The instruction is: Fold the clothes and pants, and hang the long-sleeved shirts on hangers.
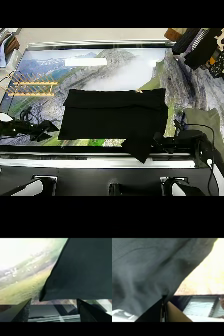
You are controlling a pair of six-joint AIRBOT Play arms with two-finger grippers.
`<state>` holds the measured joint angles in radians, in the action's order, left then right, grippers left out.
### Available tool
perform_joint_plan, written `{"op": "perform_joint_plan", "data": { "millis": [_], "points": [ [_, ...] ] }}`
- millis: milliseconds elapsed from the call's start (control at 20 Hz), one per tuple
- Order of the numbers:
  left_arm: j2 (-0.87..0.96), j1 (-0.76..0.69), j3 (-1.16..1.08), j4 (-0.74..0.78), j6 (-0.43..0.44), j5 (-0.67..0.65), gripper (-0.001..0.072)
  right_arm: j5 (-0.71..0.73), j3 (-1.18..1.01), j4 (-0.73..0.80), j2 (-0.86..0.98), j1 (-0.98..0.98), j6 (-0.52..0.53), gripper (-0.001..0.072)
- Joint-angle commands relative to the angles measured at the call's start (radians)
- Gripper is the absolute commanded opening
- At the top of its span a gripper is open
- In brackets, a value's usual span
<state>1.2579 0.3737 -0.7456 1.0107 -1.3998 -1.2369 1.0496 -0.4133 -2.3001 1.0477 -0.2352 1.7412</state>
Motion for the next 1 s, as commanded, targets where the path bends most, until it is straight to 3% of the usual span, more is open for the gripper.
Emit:
{"op": "perform_joint_plan", "data": {
  "millis": [0, 300, 350, 450, 500, 600, 800, 950],
  "points": [
    [0.006, -0.026, 0.061, -0.010, 0.014, 0.041, 0.0650, 0.035, -0.001, -0.011, -0.075, 0.002, -0.037, 0.0032],
    [0.045, -0.107, 0.068, -0.017, -0.019, 0.113, 0.0647, 0.072, -0.001, -0.011, -0.148, 0.002, -0.071, 0.0032],
    [0.044, -0.114, 0.068, -0.018, -0.032, 0.131, 0.0567, 0.080, -0.001, -0.011, -0.162, 0.002, -0.076, 0.0032],
    [0.042, -0.115, 0.067, -0.042, -0.032, 0.130, 0.0094, 0.094, -0.001, -0.011, -0.201, 0.002, -0.082, 0.0031],
    [0.036, -0.116, 0.062, -0.050, -0.032, 0.111, 0.0013, 0.104, -0.001, -0.011, -0.229, 0.002, -0.087, 0.0031],
    [-0.004, -0.111, 0.058, -0.028, -0.050, 0.062, 0.0012, 0.148, -0.001, -0.011, -0.286, 0.002, -0.126, 0.0031],
    [-0.225, -0.081, 0.058, 0.179, -0.264, -0.053, 0.0012, 0.398, -0.001, 0.013, -0.458, 0.002, -0.223, 0.0030],
    [-0.414, -0.075, 0.057, 0.187, -0.284, -0.054, 0.0011, 0.510, -0.023, 0.018, -0.654, 0.002, -0.357, 0.0029]
  ]
}}
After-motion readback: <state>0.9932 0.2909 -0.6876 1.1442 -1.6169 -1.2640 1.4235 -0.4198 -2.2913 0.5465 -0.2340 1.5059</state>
